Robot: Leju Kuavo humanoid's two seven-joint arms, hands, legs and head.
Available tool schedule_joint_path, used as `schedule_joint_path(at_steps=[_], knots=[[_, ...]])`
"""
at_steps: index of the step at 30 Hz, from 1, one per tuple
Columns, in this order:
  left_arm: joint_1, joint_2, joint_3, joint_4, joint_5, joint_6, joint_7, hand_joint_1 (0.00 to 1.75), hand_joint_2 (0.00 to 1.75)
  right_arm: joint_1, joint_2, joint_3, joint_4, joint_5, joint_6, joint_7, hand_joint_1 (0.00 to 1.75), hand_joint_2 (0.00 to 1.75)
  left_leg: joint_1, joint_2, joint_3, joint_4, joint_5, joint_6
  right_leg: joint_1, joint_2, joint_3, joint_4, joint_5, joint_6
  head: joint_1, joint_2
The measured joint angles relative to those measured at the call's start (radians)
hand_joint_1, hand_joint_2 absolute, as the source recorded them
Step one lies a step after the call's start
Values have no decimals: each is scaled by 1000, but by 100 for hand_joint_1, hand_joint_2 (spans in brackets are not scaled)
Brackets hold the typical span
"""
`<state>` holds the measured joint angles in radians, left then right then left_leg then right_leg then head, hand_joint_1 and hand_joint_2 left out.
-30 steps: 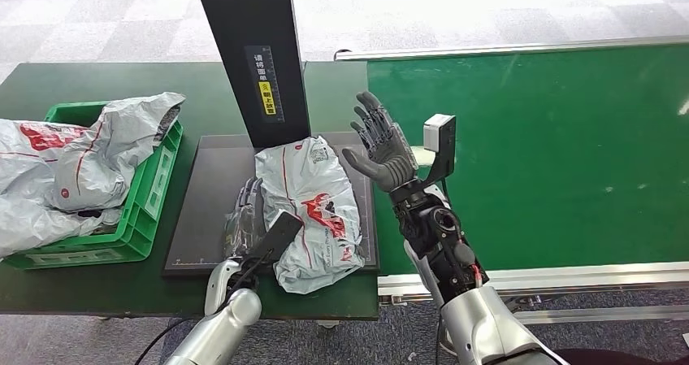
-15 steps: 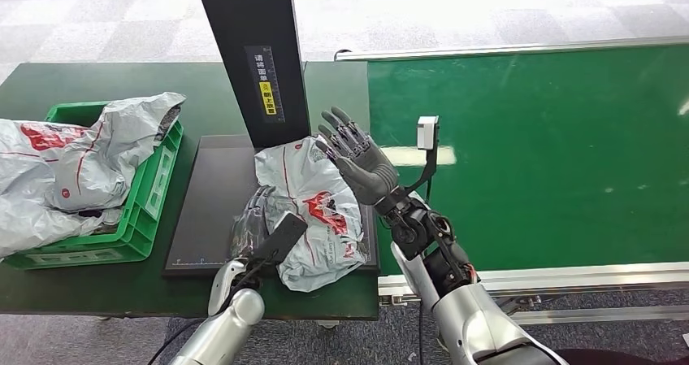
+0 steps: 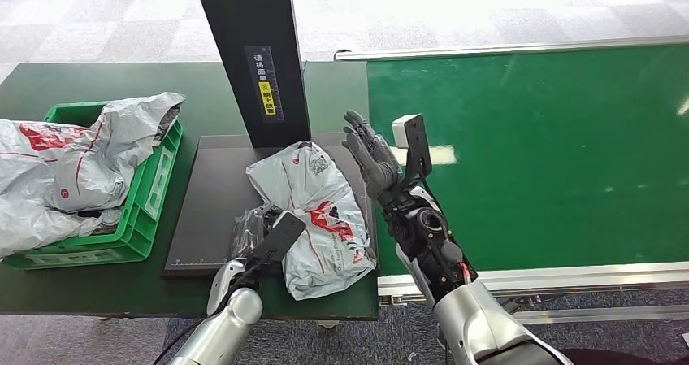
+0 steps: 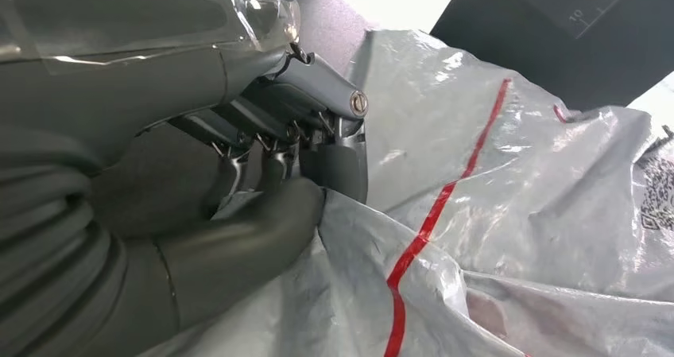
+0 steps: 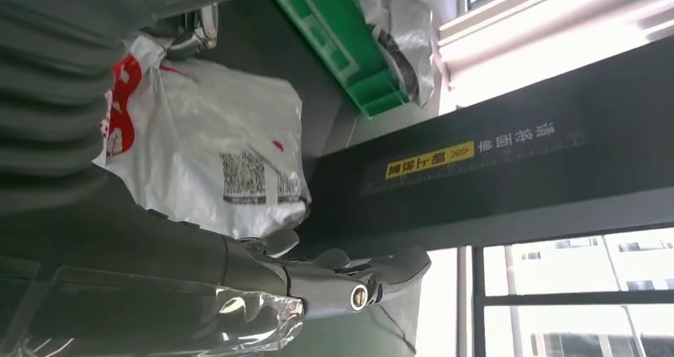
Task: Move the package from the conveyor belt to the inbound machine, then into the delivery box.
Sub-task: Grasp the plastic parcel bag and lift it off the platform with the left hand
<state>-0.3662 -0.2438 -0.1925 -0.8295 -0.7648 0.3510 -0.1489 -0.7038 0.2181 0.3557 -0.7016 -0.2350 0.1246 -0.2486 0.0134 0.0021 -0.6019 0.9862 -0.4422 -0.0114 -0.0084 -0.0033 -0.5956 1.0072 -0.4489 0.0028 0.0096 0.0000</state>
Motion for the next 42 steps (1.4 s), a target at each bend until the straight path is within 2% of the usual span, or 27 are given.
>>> schedule_joint_path(at_steps=[5, 8, 12, 18, 28, 32, 36, 42], knots=[[13, 0, 2, -16, 0, -1, 12, 175, 175, -1, -21, 51, -34, 218, -159, 41, 0, 0, 0, 0, 0, 0, 0, 0, 0, 0, 0, 0, 0, 0, 0, 0], [26, 0, 3, -36, 13, 9, 3, 175, 175, -1, -31, 75, -50, 326, -223, 77, 0, 0, 0, 0, 0, 0, 0, 0, 0, 0, 0, 0, 0, 0, 0, 0], [54, -3, 11, -91, 121, 61, -105, 174, 175, 7, -44, 81, -67, 435, -252, 92, 0, 0, 0, 0, -1, 0, 0, 0, 0, 0, -1, 0, 0, 0, 0, 0], [82, -6, 26, -209, 323, 138, -311, 171, 175, 19, -55, 52, -74, 416, -173, 42, 0, 0, 0, 0, -1, 0, 0, 0, 0, 0, -2, 0, 0, 0, 0, 0], [107, -10, 37, -291, 363, 155, -350, 175, 175, 19, -59, 36, -74, 412, -157, 36, 0, 0, 0, 0, -1, 0, 0, 0, 0, 0, -2, 0, 0, 0, 0, 0], [120, -10, 38, -341, 398, 219, -397, 175, 175, 15, -61, 35, -71, 399, -133, 16, 0, 0, 0, 1, -2, 0, 0, 0, 0, 0, -2, 0, 0, 0, 0, 0], [138, -4, 63, -436, 299, 306, -424, 175, 175, 5, -65, 35, -61, 386, -121, -9, 0, 0, 0, 0, -2, 0, 0, 0, 0, 0, -2, 0, 0, 0, 0, 0], [156, -13, 185, -558, 53, 310, -472, 175, 175, 0, -67, 35, -46, 385, -121, -27, 0, 0, 0, 0, -2, 0, 0, 0, 0, 0, -2, 0, 0, 0, 0, 0]])
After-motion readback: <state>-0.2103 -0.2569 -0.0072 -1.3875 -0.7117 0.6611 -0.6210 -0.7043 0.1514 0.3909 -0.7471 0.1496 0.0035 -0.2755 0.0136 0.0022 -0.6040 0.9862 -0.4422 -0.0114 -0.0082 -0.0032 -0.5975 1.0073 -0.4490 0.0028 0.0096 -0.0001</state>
